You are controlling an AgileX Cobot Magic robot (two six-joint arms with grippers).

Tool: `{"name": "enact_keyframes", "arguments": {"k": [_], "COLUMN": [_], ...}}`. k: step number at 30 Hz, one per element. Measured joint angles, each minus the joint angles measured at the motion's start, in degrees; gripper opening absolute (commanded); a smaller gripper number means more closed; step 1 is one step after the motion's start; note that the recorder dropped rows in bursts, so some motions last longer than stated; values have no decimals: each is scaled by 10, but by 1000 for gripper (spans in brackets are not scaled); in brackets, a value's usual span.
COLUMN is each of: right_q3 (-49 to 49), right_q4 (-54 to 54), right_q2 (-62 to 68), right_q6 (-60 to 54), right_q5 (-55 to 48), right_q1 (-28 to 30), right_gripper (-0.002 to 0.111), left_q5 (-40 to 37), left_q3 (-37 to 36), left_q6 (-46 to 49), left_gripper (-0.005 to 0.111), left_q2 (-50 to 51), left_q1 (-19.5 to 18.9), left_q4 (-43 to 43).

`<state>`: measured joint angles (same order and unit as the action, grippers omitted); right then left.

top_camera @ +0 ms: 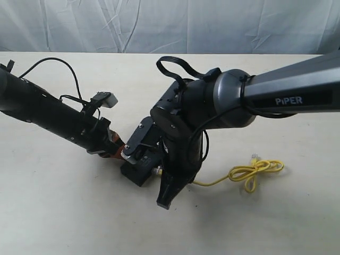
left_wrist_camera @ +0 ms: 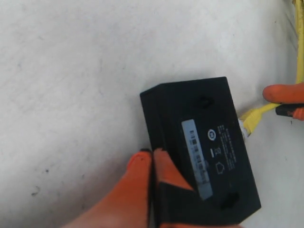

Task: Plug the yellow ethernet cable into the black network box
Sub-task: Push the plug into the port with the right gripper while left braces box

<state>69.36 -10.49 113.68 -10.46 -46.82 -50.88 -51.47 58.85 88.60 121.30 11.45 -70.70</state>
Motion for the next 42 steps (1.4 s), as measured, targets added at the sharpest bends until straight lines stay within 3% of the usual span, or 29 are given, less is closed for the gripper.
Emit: {"name": "enact_keyframes", "arguments": {"k": [28,42], "right_q3": [0,-1], "right_q4": [-8,-8], "right_q2": [8,8], "right_q6": [156,156], "right_q5": [11,34], "right_q1": [0,0], "right_gripper": [-1,-1], "left_q5": [2,4], "left_q3": [0,1], "left_q6": [0,0], "left_gripper": [0,0], "left_q2": [0,0], "left_q1": [0,0], "left_q4": [-3,-3]}}
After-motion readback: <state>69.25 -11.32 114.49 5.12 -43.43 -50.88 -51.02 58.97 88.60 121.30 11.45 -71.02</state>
